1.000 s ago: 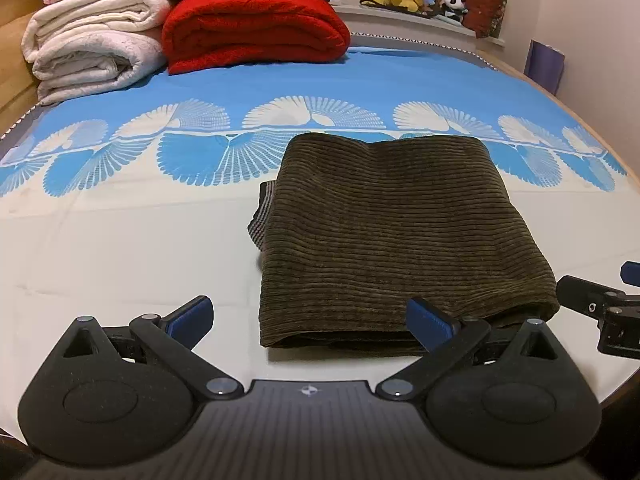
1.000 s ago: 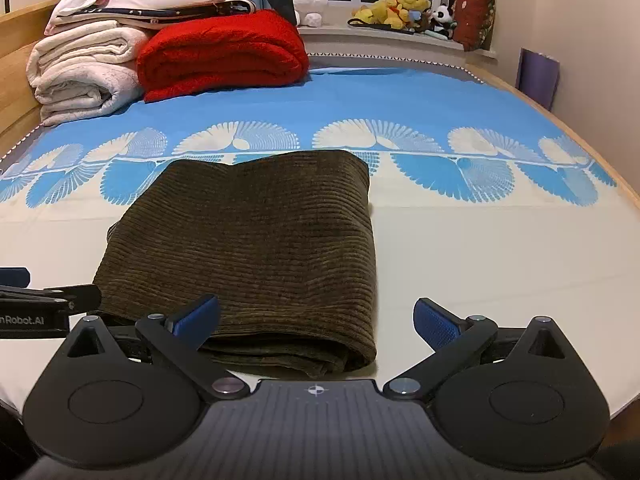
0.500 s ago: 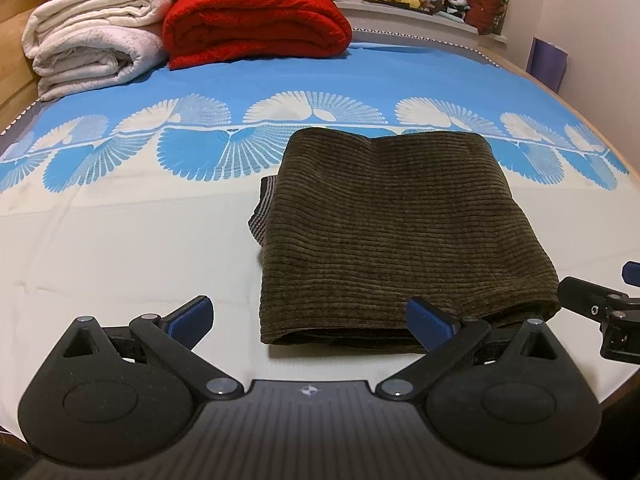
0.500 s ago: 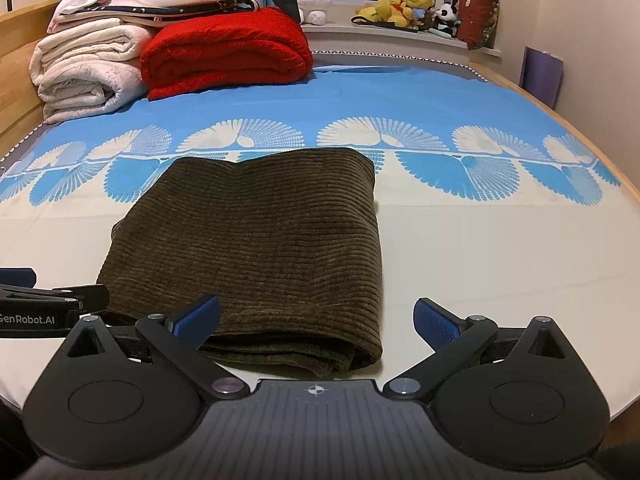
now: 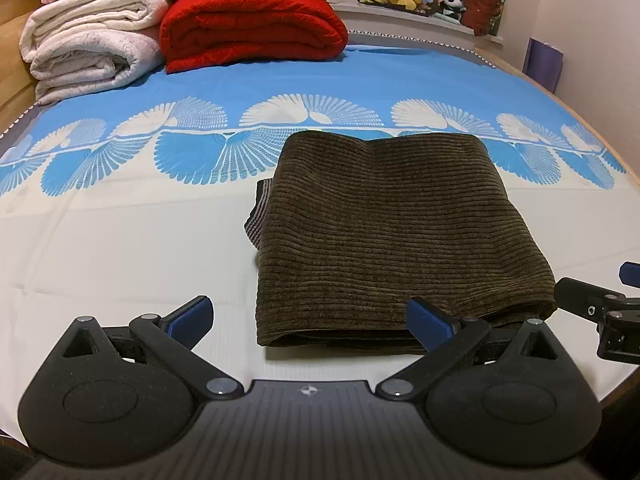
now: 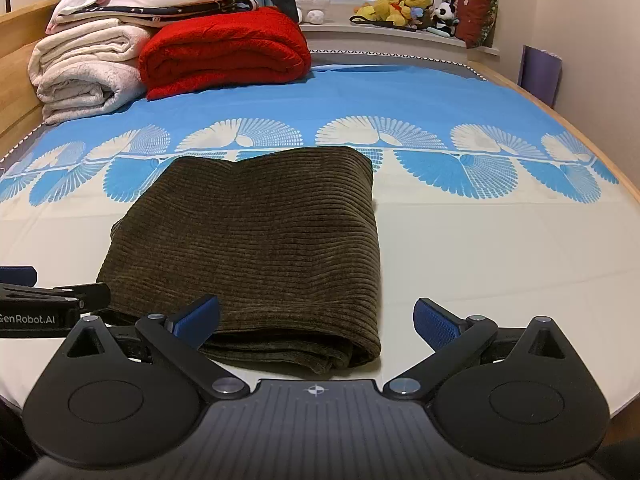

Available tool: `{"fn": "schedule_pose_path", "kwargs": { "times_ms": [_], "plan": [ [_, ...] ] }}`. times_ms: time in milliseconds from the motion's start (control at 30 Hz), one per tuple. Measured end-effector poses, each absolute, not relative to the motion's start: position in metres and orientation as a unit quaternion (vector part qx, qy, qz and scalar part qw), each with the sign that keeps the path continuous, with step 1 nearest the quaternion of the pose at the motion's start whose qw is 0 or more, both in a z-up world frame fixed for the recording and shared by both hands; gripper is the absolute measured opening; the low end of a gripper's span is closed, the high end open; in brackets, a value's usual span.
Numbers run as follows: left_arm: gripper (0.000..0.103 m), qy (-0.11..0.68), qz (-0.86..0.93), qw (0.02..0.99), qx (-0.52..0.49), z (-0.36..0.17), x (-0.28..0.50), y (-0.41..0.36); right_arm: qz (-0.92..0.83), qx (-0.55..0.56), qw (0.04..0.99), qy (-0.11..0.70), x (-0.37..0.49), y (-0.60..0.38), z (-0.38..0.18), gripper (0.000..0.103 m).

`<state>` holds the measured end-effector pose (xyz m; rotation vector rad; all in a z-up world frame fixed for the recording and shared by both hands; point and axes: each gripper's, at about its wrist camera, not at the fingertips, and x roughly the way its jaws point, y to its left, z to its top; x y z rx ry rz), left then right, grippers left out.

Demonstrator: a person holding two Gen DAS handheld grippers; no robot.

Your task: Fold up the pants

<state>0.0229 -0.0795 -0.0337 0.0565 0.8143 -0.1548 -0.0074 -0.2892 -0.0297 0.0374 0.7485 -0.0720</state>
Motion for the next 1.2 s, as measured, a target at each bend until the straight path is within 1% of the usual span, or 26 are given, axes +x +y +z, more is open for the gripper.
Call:
{"fn": "schedule_pose_path", "kwargs": {
  "times_ms": [1200],
  "plan": [
    [0.103,0.394,-0.08,0.915,0.031,-0.036,0.0217,-0.0822,-0.035,0.02,0.93,0.366,-0.007,-0.2899,-0.0296,0.102]
  ]
}}
